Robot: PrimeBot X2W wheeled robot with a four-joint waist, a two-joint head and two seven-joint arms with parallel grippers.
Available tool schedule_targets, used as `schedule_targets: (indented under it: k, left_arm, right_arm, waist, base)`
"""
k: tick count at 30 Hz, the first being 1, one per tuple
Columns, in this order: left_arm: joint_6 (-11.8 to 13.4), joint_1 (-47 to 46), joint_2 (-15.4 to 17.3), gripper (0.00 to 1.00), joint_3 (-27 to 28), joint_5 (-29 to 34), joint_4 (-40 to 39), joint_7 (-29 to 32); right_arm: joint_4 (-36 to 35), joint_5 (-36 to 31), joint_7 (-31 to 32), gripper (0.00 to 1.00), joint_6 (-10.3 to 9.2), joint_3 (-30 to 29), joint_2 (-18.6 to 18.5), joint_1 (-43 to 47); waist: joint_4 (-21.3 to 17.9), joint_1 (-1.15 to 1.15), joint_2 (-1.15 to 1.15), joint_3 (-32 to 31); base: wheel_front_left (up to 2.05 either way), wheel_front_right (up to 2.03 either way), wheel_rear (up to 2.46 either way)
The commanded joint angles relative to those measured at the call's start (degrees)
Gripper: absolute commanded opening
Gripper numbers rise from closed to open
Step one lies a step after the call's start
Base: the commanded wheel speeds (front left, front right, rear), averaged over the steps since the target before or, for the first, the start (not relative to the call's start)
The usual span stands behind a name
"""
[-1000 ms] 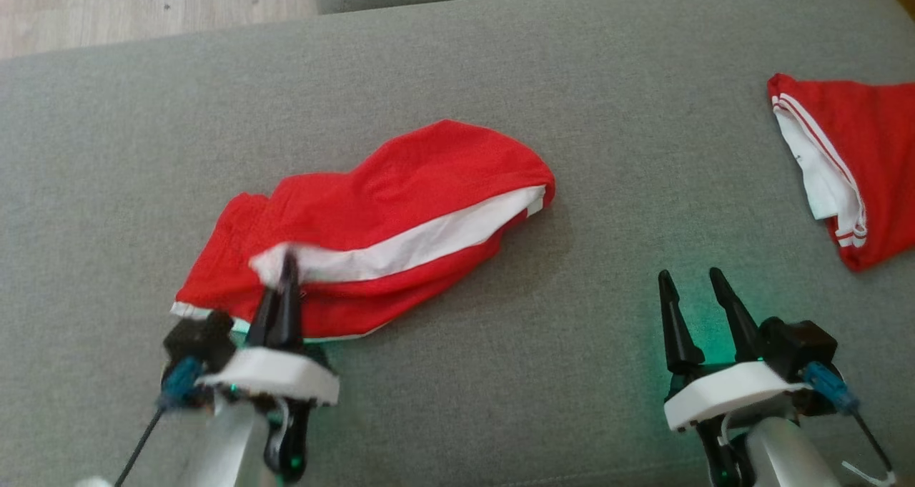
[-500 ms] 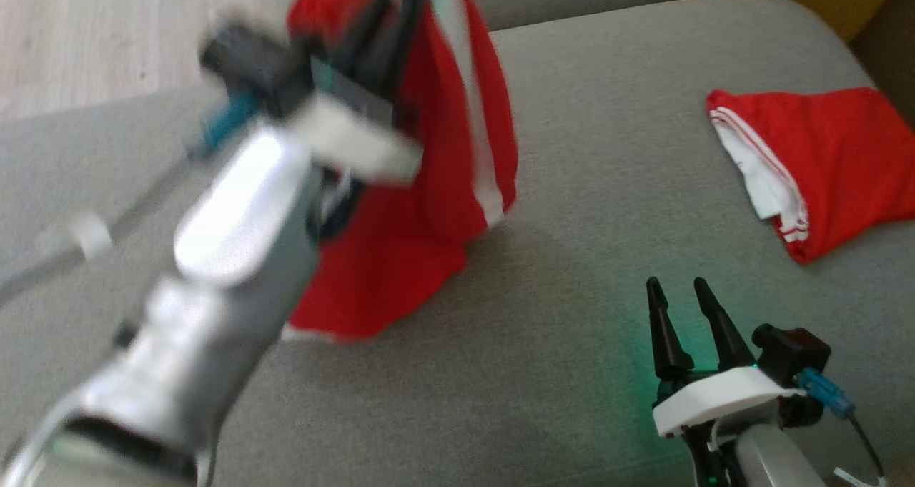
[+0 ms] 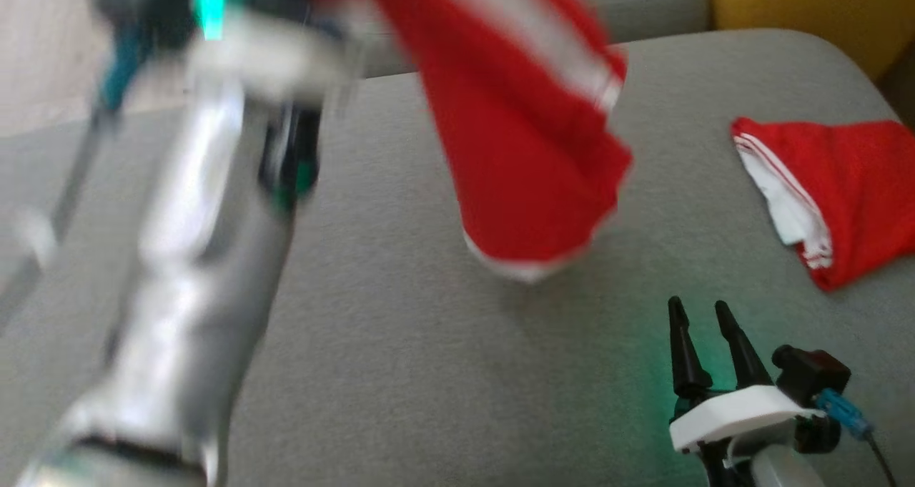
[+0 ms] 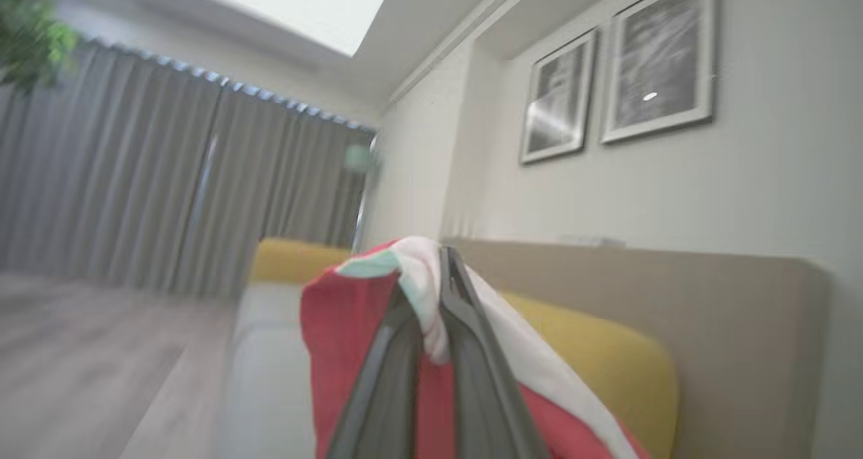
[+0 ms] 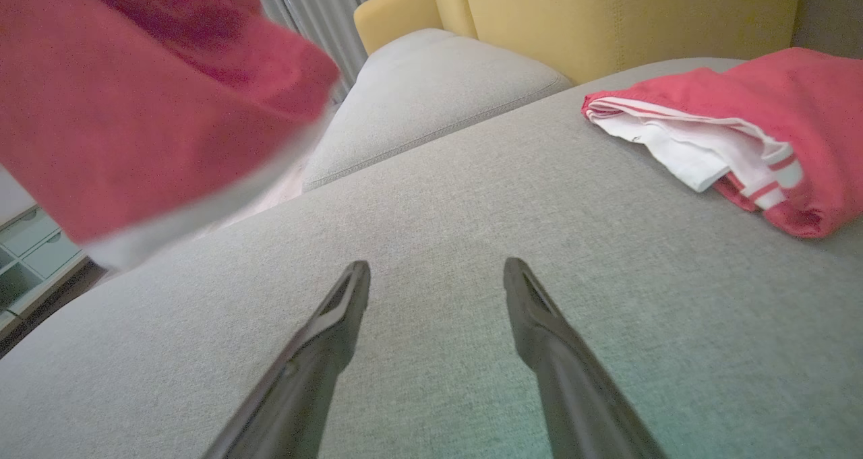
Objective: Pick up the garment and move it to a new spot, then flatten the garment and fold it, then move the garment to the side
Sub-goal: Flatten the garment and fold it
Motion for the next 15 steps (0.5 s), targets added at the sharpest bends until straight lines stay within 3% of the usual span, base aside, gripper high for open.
schedule_targets:
  k: [1, 6, 7, 8, 9, 15]
  left_arm:
    - [0.4, 4.1, 2.7, 0.0, 2.6, -1.1, -0.1, -0.2]
    - [1.3, 26.0, 5.3, 0.0, 6.9, -1.0, 5.4, -0.2]
    - [1.5, 29.5, 5.5, 0.34, 7.6, -0.2, 6.7, -0.2]
    - [1.8, 32.3, 5.7, 0.88, 8.3, 1.0, 7.4, -0.2]
    - [2.2, 34.5, 5.8, 1.0, 9.0, 2.5, 7.8, -0.2]
    - [5.4, 42.8, 5.3, 1.0, 16.2, 13.3, 1.5, -0.2]
  right_arm:
    - [-1.5, -0.2, -0.3, 1.0, -0.03, 1.1, -0.2, -0.8]
    - [-1.3, -1.1, -0.3, 1.0, -0.03, 0.9, -0.2, -1.4]
    - [-1.2, -1.4, -0.3, 1.0, -0.03, 0.9, -0.2, -1.7]
    - [-1.2, -1.8, -0.3, 1.0, -0.03, 1.1, -0.2, -2.1]
    - [-1.2, -2.2, -0.3, 1.0, -0.03, 1.1, -0.2, -2.4]
    - [-1.9, -4.4, -0.3, 1.0, -0.03, 1.0, -0.2, -3.5]
  waist:
    - [2.0, 0.01, 0.0, -0.2]
    - [4.4, 0.01, 0.0, 1.0]
    - [4.7, 0.01, 0.0, 1.4]
    - [5.0, 0.01, 0.0, 1.8]
    - [5.2, 0.01, 0.0, 2.0]
    - [6.4, 0.01, 0.0, 1.6]
  base:
    - [0.0, 0.0, 0.0]
    - [0.0, 0.0, 0.0]
    - [0.0, 0.0, 0.0]
    - [0.0, 0.0, 0.0]
    - [0.0, 0.0, 0.0]
    - [0.0, 0.0, 0.0]
